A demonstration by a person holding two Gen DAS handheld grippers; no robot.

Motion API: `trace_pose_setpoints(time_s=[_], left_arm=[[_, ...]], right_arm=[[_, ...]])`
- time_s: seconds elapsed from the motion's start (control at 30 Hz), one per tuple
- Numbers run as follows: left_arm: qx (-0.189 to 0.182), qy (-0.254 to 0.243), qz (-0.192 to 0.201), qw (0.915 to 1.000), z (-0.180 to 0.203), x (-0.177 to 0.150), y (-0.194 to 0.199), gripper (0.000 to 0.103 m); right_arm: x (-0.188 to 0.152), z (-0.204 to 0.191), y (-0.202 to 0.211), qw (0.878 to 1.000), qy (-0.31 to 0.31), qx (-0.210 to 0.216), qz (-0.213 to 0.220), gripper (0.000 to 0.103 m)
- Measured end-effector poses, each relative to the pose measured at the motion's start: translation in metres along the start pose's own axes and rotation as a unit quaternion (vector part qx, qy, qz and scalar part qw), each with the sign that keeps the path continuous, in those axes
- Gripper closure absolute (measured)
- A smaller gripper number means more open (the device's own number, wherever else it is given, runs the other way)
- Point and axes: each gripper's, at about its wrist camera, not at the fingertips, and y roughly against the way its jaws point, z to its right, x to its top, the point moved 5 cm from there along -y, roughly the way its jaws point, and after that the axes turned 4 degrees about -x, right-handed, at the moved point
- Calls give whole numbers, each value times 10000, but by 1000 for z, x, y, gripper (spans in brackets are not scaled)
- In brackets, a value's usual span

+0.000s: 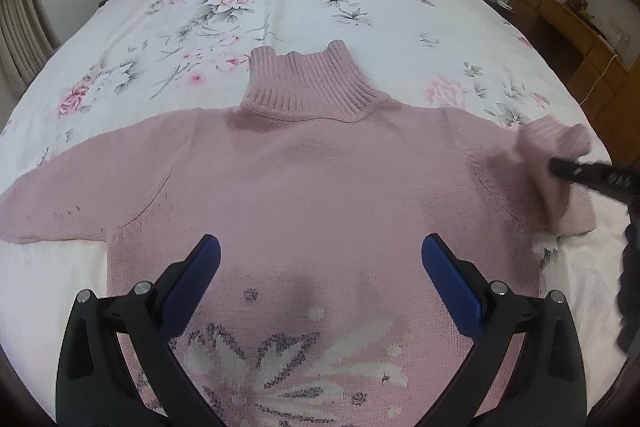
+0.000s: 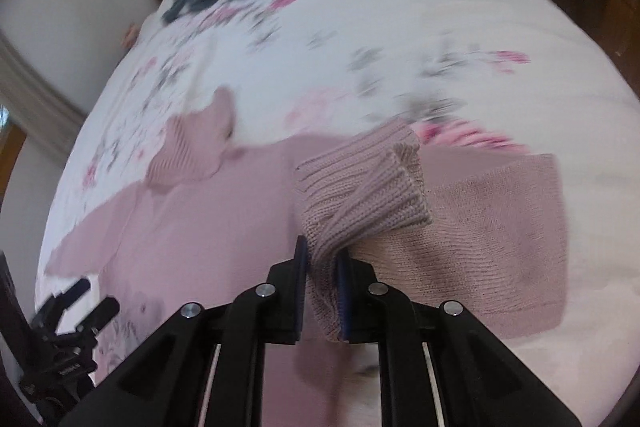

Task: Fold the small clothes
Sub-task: 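Fold the held sleeve across the sweater body with the right gripper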

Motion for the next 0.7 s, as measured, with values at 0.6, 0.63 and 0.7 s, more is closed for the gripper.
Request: trace_pose_setpoints(time_s=[0.6, 0.63, 0.7], left_arm=[[-559, 21, -414, 9976, 34, 1, -26, 3], [-603, 14, -467, 9971, 38, 0, -30, 3], [-605, 70, -598, 9964, 41, -2, -39, 3]], right_arm=[[-81, -27, -1, 9888, 976, 795, -807, 68], [-84, -17, 5, 9899, 914, 751, -776, 67], [-89, 7, 18, 9935, 706, 577, -675, 63]])
